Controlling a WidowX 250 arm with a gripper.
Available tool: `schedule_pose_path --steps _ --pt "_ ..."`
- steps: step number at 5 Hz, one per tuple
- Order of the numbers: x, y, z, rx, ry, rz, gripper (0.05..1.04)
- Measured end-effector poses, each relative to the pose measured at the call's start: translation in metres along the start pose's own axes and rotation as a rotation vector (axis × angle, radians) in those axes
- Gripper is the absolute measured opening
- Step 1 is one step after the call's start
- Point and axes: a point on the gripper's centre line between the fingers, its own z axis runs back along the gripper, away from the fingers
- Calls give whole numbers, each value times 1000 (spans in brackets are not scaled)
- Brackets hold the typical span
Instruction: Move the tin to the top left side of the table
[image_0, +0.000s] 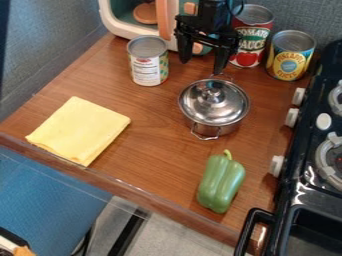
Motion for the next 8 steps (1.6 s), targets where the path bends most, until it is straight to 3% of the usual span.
schedule_pose_path --steps 3,5,6,7,8 --pt "7 33 -15 17 24 85 1001" --pt "-8 69 -24 41 51 157 1001" --pt "-14 80 -14 53 36 157 1001" --pt "-23 90 -18 51 49 172 1001" --pt "-24 102 -8 56 25 180 1001"
